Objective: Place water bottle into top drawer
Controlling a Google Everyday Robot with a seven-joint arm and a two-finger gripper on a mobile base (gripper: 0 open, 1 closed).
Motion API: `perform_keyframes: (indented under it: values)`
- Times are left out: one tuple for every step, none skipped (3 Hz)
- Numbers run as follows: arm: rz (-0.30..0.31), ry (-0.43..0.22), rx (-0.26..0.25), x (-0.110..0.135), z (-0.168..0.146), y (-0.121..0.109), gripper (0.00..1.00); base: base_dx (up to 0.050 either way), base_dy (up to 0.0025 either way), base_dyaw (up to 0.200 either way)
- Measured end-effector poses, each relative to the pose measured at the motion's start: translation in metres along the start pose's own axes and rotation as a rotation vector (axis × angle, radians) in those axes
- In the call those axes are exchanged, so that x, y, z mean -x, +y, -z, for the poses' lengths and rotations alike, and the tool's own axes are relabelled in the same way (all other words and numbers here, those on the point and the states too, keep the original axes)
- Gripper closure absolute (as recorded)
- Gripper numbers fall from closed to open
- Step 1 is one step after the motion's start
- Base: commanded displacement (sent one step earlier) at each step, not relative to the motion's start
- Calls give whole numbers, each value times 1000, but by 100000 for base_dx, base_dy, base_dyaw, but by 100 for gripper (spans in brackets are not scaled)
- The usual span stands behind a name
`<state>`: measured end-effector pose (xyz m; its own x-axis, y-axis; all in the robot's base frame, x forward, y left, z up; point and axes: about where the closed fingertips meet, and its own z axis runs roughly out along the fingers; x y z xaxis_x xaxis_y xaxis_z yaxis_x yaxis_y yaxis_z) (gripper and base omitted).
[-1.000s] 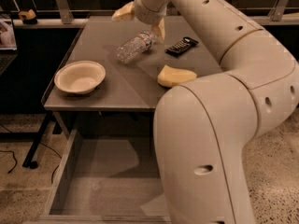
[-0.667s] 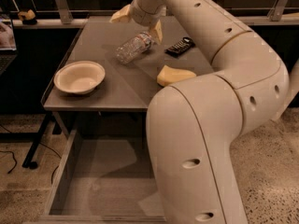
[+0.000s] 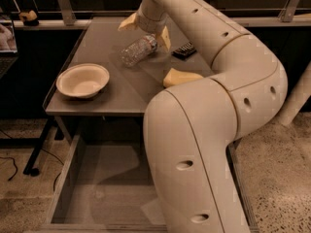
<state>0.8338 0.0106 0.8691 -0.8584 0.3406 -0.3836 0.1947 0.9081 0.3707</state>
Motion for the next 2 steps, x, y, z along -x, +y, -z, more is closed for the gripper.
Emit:
perform_keyframes:
  values:
    - [-22, -58, -83, 6, -6, -8, 0, 0, 0, 0]
    - [-26, -91, -142, 7, -10, -16, 0, 0, 0, 0]
